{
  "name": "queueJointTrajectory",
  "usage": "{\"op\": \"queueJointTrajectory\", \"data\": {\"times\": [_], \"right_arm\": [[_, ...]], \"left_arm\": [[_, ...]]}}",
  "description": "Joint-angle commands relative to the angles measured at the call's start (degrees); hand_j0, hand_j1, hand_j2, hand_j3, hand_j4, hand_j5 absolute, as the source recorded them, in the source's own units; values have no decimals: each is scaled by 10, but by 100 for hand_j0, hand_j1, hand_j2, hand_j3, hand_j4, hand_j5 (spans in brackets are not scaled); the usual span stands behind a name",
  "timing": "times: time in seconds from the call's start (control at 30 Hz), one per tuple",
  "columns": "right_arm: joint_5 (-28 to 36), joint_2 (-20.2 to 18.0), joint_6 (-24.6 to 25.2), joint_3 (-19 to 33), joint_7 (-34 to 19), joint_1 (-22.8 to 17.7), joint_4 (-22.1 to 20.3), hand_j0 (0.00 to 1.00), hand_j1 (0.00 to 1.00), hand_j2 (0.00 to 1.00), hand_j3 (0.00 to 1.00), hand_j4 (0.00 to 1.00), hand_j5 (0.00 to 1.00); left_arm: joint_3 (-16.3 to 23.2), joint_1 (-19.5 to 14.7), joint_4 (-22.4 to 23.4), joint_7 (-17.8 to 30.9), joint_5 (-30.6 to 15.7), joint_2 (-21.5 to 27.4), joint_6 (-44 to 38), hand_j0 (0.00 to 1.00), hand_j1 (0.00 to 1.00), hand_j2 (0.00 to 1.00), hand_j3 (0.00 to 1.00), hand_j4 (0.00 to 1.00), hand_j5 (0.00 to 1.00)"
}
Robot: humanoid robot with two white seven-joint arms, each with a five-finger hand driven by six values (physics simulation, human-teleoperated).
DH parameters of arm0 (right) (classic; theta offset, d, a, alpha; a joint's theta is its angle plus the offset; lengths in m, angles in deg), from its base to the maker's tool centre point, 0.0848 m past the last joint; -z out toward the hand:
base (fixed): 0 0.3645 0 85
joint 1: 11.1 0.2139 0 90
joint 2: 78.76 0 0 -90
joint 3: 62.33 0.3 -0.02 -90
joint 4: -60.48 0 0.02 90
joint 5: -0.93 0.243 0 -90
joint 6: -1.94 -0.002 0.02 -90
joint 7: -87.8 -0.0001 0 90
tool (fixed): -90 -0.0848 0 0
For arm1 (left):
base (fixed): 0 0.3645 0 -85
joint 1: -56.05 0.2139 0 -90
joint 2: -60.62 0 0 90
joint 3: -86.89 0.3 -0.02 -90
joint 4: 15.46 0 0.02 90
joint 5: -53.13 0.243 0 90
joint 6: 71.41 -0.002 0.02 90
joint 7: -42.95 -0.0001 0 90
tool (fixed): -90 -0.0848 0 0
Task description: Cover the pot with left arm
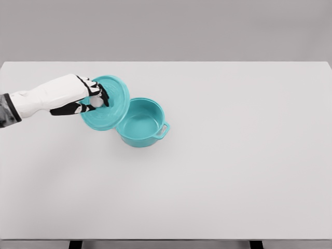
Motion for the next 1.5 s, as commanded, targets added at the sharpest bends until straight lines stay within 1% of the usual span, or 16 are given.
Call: {"op": "queueJointTrajectory", "data": {"times": [0.0,0.07,0.1,0.4,0.5,0.57,0.63,0.7,0.73,0.97,1.03,1.1,1.47], "right_arm": [[0,0,0,0,0,0,0,100,100,100,100,100,100],[0,0,0,0,0,0,0,100,100,100,100,100,100],[0,0,0,0,0,1,0,100,100,100,100,100,100],[0,0,0,0,0,0,0,100,100,100,100,100,100],[0,0,0,0,0,0,0,100,100,100,100,100,100],[0,0,0,0,0,0,0,100,100,100,100,100,100],[0,0,0,0,0,0,0,100,100,100,100,100,100],[0,0,0,0,0,1,0,100,100,100,100,100,100],[0,0,0,0,0,0,0,100,100,100,100,100,100],[0,0,0,0,0,0,0,100,100,100,100,100,100],[0,0,0,0,0,0,0,100,100,100,100,100,100],[0,0,0,0,0,0,0,100,100,100,100,100,100],[0,0,0,0,0,0,0,100,100,100,100,100,100]], "left_arm": [[1,-1,0,0,-4,-6,-2,48,48,48,48,48,48],[30,-22,3,0,-3,-11,-2,48,48,48,48,48,48],[39,-27,5,0,-3,-11,-2,48,48,48,48,48,48],[45,-29,8,0,-2,-38,-2,48,48,48,48,48,48],[45,-32,9,0,10,-55,-2,48,48,48,48,48,48],[46,-34,9,0,15,-59,-2,48,48,48,48,48,48],[46,-38,18,0,16,-69,-2,49,49,49,49,49,49],[66,-53,31,0,22,-73,-2,49,49,49,49,49,49],[67,-55,41,0,23,-83,-2,49,49,49,49,49,49],[70,-55,46,0,44,-105,-2,49,49,49,49,49,49],[70,-54,50,0,45,-105,-2,49,49,49,49,49,49],[81,-55,54,0,47,-105,-2,49,49,49,49,49,49],[83,-53,60,0,48,-105,-2,50,50,50,50,50,50]]}}
